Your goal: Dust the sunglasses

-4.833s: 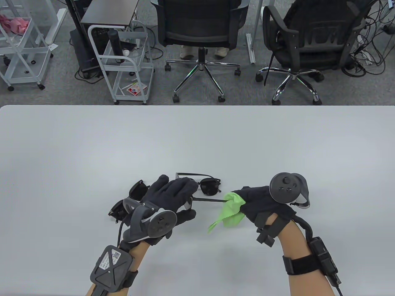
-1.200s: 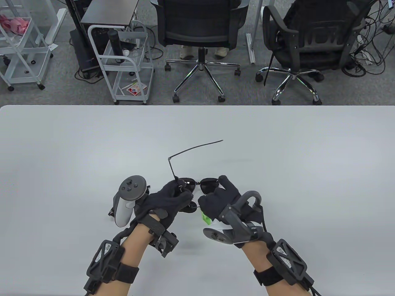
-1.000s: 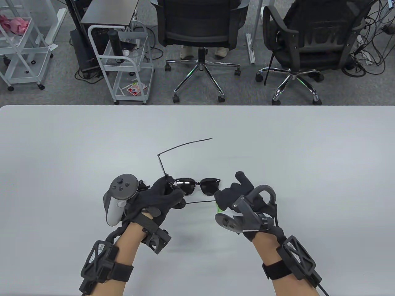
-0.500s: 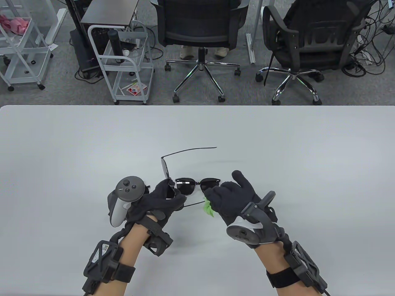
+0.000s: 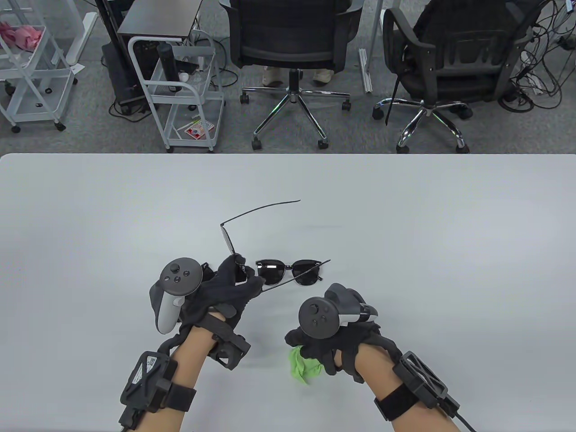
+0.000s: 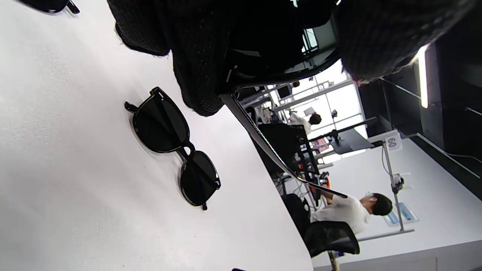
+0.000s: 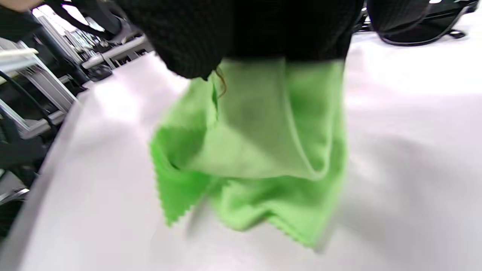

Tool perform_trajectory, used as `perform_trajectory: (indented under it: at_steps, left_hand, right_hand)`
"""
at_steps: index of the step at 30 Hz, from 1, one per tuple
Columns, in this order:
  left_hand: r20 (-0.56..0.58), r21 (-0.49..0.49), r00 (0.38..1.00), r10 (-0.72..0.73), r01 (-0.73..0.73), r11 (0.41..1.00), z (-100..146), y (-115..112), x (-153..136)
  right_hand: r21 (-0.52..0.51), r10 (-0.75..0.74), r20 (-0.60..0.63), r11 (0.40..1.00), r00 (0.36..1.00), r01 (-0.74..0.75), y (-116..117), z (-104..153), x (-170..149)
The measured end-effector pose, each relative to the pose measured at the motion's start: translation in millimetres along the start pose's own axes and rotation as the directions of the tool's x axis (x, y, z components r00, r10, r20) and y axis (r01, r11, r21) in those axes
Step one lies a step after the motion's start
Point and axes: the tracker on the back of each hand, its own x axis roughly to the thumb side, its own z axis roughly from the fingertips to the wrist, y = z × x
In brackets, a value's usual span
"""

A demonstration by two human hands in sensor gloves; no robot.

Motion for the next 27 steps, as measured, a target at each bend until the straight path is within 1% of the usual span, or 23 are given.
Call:
perform_trajectory:
  at_steps: [1,3,5,6,9,13,15,17,20,22,24,25,27]
  left_hand:
    - [0.002,-0.002,1.0,0.003,-0.003,1.0,0.0,-0.7,0.1]
    - [0.005,-0.005,1.0,0.01,-0.01,1.0,0.2,-2.2,0.6]
    - [0.015,-0.006,1.0,0.022,-0.021,1.0,0.9,-3.9,2.2]
    - [0.026,-0.014,0.999,0.032,-0.031,0.999,1.5,-5.2,3.5]
    - [0.054,-0.042,0.997,0.055,-0.053,0.998,2.3,-10.3,6.8]
    - [0.082,-0.092,0.995,0.053,-0.046,0.995,3.3,-22.8,12.7]
    - [0.089,-0.116,0.995,0.042,-0.032,0.993,3.3,-30.9,15.9]
    - [0.092,-0.141,0.995,0.03,-0.017,0.99,2.7,-39.4,18.5]
    - [0.105,-0.175,0.994,0.0,0.019,0.984,2.0,-50.1,22.2]
    - [0.104,-0.162,0.994,-0.024,0.041,0.986,2.0,-51.9,22.4]
    - [0.105,-0.17,0.994,-0.037,0.054,0.984,1.1,-50.6,21.0]
    - [0.1,-0.164,0.994,-0.038,0.054,0.985,0.9,-49.4,20.0]
    - [0.099,-0.142,0.993,-0.067,0.081,0.987,0.4,-46.8,19.1]
  right_hand:
    - [-0.019,0.005,-0.015,1.0,1.0,-0.005,-2.2,1.9,-2.4]
    - [-0.109,-0.006,-0.037,0.994,0.999,0.002,-11.0,7.9,-7.5]
    - [-0.223,-0.036,-0.052,0.975,0.998,0.024,-20.6,16.0,-12.2]
    - [-0.29,-0.061,-0.06,0.956,0.996,0.041,-25.6,20.5,-14.7]
    - [-0.416,-0.101,-0.081,0.907,0.992,0.059,-33.9,29.1,-19.4]
    - [-0.534,-0.122,-0.099,0.844,0.988,0.051,-39.0,34.1,-19.5]
    - [-0.577,-0.137,-0.087,0.815,0.987,0.062,-40.1,34.0,-17.4]
    - [-0.593,-0.162,-0.062,0.8,0.985,0.094,-39.9,31.7,-14.2]
    - [-0.573,-0.167,-0.03,0.811,0.986,0.119,-38.0,26.4,-8.0]
    - [-0.57,-0.135,-0.044,0.817,0.99,0.087,-37.6,26.1,-6.1]
    - [-0.573,-0.098,-0.058,0.818,0.993,0.047,-40.2,29.0,-7.5]
    - [-0.593,-0.096,-0.061,0.804,0.993,0.041,-42.5,31.9,-8.4]
    - [-0.652,-0.102,-0.062,0.757,0.993,0.037,-47.9,38.9,-10.1]
